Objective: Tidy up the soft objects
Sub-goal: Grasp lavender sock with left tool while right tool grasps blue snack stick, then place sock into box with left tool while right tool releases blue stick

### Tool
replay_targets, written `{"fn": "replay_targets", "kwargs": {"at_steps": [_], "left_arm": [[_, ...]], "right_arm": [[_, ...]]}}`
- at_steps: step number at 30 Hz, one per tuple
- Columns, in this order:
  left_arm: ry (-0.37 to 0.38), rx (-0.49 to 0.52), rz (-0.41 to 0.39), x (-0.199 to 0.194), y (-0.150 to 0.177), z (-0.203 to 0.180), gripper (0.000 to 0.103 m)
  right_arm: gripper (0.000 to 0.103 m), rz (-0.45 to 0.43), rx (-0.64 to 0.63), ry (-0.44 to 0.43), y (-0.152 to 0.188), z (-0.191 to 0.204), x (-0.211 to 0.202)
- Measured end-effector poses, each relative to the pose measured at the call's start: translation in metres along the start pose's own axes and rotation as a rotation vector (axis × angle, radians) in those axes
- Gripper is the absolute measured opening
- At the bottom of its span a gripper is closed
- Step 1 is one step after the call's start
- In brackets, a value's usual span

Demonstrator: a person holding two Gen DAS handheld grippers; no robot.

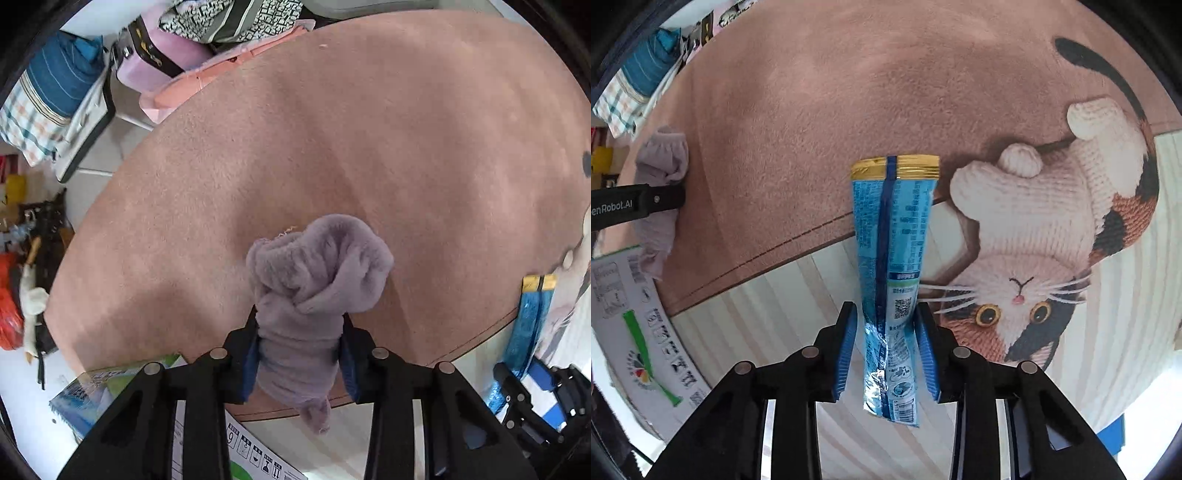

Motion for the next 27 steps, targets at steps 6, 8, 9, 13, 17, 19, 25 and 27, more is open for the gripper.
{"fn": "replay_targets", "kwargs": {"at_steps": [6,8,9,13,17,19,25,27], "left_arm": [[0.049,-0.052,-0.065,-0.022,0.029,-0.005,0.032],[0.074,-0.056,-0.096,-0.036,0.043,-0.003,0.032],[0.084,-0.068,-0.118,-0.045,0.051,-0.001,0.032],[0.143,-0.115,-0.204,-0.085,0.085,0.024,0.032],[0.201,-0.215,-0.319,-0.134,0.149,0.069,0.032],[0.22,-0.258,-0.36,-0.148,0.183,0.097,0.032],[0.188,-0.397,-0.397,-0.148,0.282,0.194,0.032],[0.172,-0.44,-0.385,-0.135,0.306,0.222,0.032]], "right_arm": [[0.012,-0.044,-0.033,0.085,0.016,0.021,-0.009],[0.012,-0.057,-0.022,0.055,0.026,0.027,-0.017],[0.012,-0.063,-0.019,0.032,0.026,0.03,-0.025],[0.012,-0.103,-0.06,-0.038,0.052,0.052,-0.063],[0.012,-0.16,-0.145,-0.099,0.089,0.099,-0.11],[0.012,-0.189,-0.18,-0.127,0.104,0.127,-0.135],[0.012,-0.26,-0.32,-0.172,0.137,0.219,-0.177],[0.012,-0.273,-0.364,-0.171,0.152,0.256,-0.179]]}}
Point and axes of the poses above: each gripper's, at about its wrist camera, not at the fingertips, and x roughly the way its jaws point, z to its left, y to its underside, the point moved 2 cm from there along x, roughly the way its jaws point, and after that the axes turned 4 degrees about -y, right-handed, at the moved point
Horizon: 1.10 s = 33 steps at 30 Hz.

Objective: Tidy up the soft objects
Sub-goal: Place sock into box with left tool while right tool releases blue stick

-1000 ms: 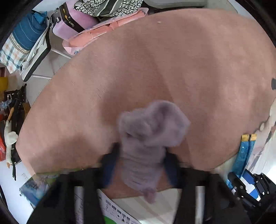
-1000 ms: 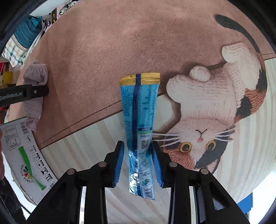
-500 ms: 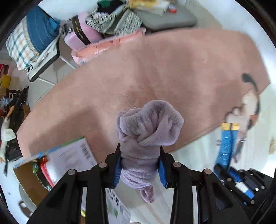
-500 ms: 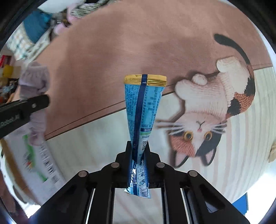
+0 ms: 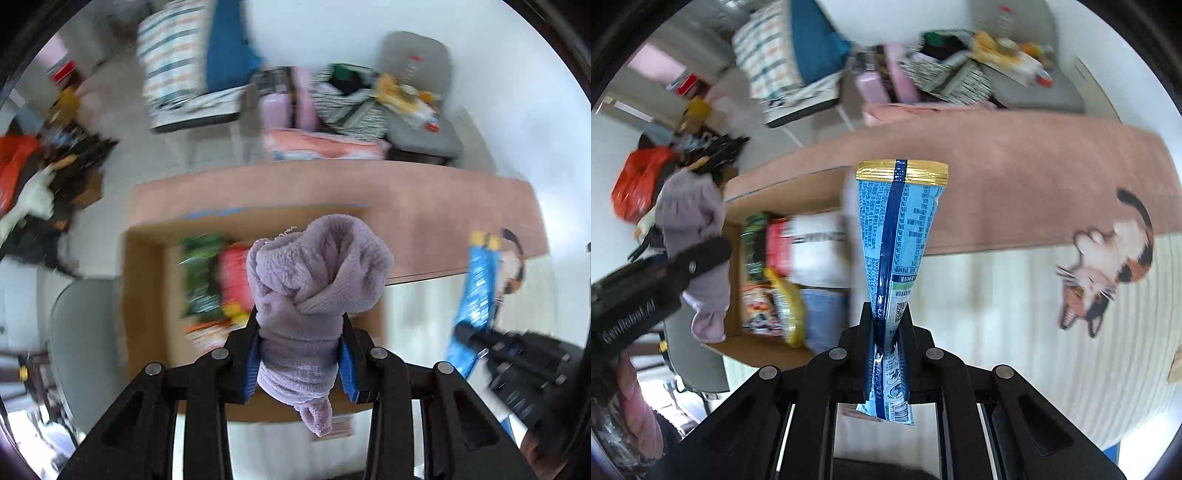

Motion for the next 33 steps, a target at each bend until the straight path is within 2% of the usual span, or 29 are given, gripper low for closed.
{"fn": "replay_targets", "kwargs": {"at_steps": [3,6,13,16,20,30,33], "left_arm": [[-0.045,-0.046,0.035,0.012,0.014,0.055,0.032],[-0.055,-0.094,0.077,0.033,0.024,0.09,0.032],[-0.017,-0.184,0.267,0.117,0.038,0.142,0.032],[-0.008,-0.195,0.333,0.141,0.044,0.153,0.032],[-0.017,-0.178,0.373,0.161,0.041,0.158,0.032],[-0.055,-0.115,0.378,0.166,0.029,0.152,0.035],[-0.049,-0.126,0.388,0.162,0.026,0.15,0.036]], "right_arm": [[0.012,0.007,-0.033,0.003,-0.003,0.042,0.02],[0.012,0.032,-0.043,0.024,-0.002,0.062,0.049],[0.012,0.119,-0.045,0.134,-0.002,0.07,0.13],[0.012,0.153,-0.051,0.179,-0.002,0.063,0.158],[0.012,0.187,-0.056,0.22,-0.005,0.063,0.179],[0.013,0.229,-0.035,0.291,-0.012,0.057,0.206],[0.014,0.232,-0.025,0.303,-0.013,0.057,0.208]]}}
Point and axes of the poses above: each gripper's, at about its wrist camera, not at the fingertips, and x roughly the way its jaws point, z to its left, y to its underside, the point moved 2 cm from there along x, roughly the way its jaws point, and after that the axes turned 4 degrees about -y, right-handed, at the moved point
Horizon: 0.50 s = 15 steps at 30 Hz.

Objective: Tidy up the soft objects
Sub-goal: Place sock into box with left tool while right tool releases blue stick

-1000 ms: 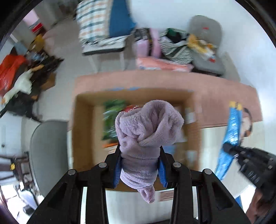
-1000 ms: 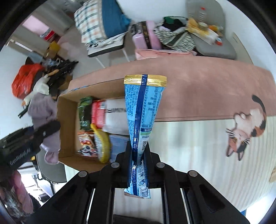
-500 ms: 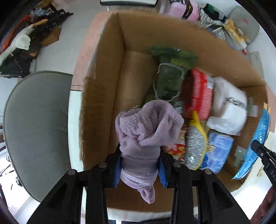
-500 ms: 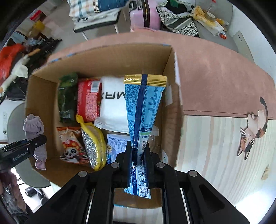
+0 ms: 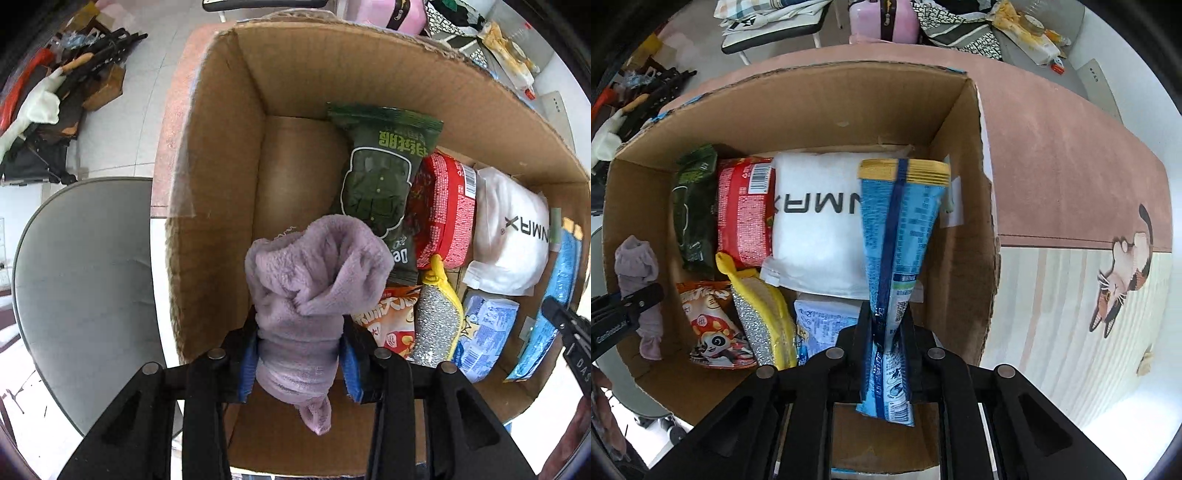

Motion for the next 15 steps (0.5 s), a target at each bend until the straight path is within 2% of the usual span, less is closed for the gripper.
{"fn": "replay_targets", "kwargs": {"at_steps": [1,2,3,4,5,6,7,8,10,12,15], "left_arm": [[0.003,-0.006,0.002,-0.002,0.001,0.001,0.037],[-0.002,-0.01,-0.002,-0.004,-0.003,0.003,0.044],[-0.01,-0.006,-0.013,-0.008,-0.002,0.003,0.05],[-0.009,-0.004,-0.035,-0.014,-0.001,0.003,0.061],[-0.002,-0.008,-0.045,-0.02,-0.001,-0.001,0.069],[0.007,-0.011,-0.053,-0.024,0.0,-0.002,0.07],[0.01,-0.013,-0.069,-0.03,0.002,-0.003,0.071],[0.006,-0.015,-0.083,-0.035,0.002,-0.003,0.078],[0.005,-0.015,-0.111,-0.045,0.004,-0.008,0.094],[0.013,-0.015,-0.128,-0.055,0.007,-0.008,0.096],[0.02,-0.011,-0.142,-0.061,0.013,-0.003,0.096]], "right_arm": [[0.016,0.002,0.003,-0.008,0.0,0.0,0.001],[0.019,0.005,0.009,-0.007,0.0,0.0,0.0],[0.027,0.001,0.014,-0.008,0.0,0.0,-0.001],[0.035,-0.004,0.016,-0.007,0.0,0.001,-0.003],[0.052,-0.01,0.016,-0.007,0.0,0.001,-0.006],[0.067,-0.015,0.015,-0.017,0.001,0.002,-0.009],[0.071,-0.021,0.013,-0.026,0.001,0.003,-0.012],[0.077,-0.026,0.012,-0.029,0.002,0.004,-0.014],[0.078,-0.033,0.004,-0.036,0.003,0.007,-0.019],[0.093,-0.03,-0.001,-0.054,0.005,0.009,-0.023],[0.099,-0.038,-0.004,-0.083,0.012,0.01,-0.029]]}}
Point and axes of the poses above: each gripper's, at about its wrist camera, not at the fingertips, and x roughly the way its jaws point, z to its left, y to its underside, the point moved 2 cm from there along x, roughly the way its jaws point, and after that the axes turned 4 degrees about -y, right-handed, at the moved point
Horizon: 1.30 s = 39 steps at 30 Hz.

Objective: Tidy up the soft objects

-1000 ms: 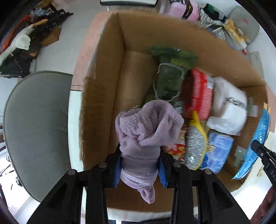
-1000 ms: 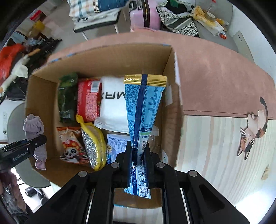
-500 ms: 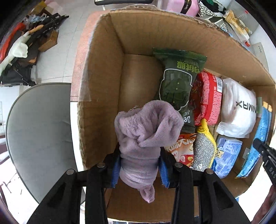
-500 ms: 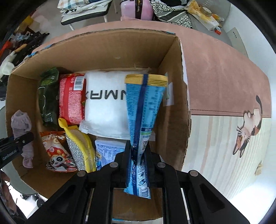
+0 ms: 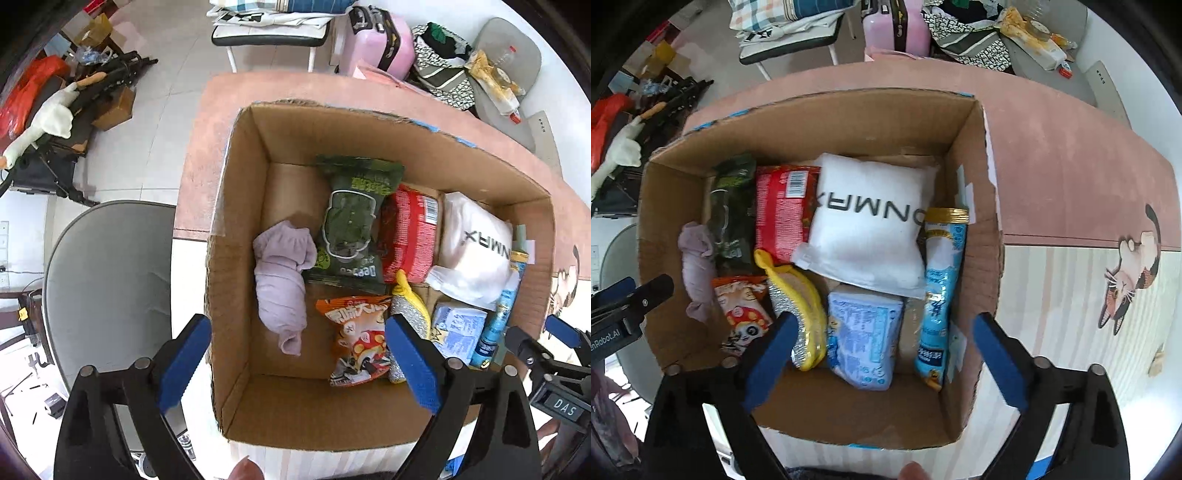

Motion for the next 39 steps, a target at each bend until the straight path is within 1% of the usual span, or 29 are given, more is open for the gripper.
{"fn": "replay_targets", "kwargs": {"at_steps": [2,3,6,12,15,16,19,24,30,34,36,39], "left_arm": [[-0.005,-0.003,-0.015,-0.005,0.002,0.0,0.096],[-0.008,-0.002,-0.02,-0.008,0.005,-0.001,0.096],[-0.027,-0.004,-0.045,-0.016,0.009,0.003,0.096],[-0.033,-0.009,-0.074,-0.021,0.023,-0.002,0.096],[-0.038,-0.013,-0.099,-0.033,0.035,-0.003,0.096],[-0.042,-0.013,-0.119,-0.04,0.041,-0.005,0.096],[-0.042,-0.019,-0.172,-0.062,0.056,-0.006,0.096],[-0.031,-0.022,-0.239,-0.1,0.082,-0.004,0.096],[-0.041,-0.004,-0.329,-0.151,0.115,-0.003,0.096],[-0.047,-0.017,-0.409,-0.191,0.139,-0.001,0.096],[-0.049,-0.025,-0.438,-0.204,0.148,0.002,0.096],[-0.031,-0.033,-0.47,-0.224,0.164,0.003,0.096]], "right_arm": [[0.1,0.001,-0.004,-0.014,0.004,0.004,-0.003],[0.103,-0.001,-0.009,-0.011,0.005,0.005,-0.005],[0.103,-0.01,-0.02,0.002,0.009,0.011,-0.007],[0.103,-0.032,-0.028,0.008,0.018,0.014,-0.015],[0.103,-0.057,-0.033,0.012,0.026,0.015,-0.026],[0.103,-0.067,-0.036,0.013,0.029,0.015,-0.031],[0.103,-0.115,-0.048,0.021,0.042,0.017,-0.051],[0.103,-0.202,-0.062,-0.003,0.071,0.019,-0.093],[0.103,-0.312,-0.081,-0.009,0.113,0.02,-0.15],[0.103,-0.369,-0.096,-0.018,0.139,0.021,-0.186],[0.103,-0.4,-0.097,-0.03,0.153,0.021,-0.206],[0.103,-0.45,-0.091,-0.032,0.173,0.019,-0.233]]}}
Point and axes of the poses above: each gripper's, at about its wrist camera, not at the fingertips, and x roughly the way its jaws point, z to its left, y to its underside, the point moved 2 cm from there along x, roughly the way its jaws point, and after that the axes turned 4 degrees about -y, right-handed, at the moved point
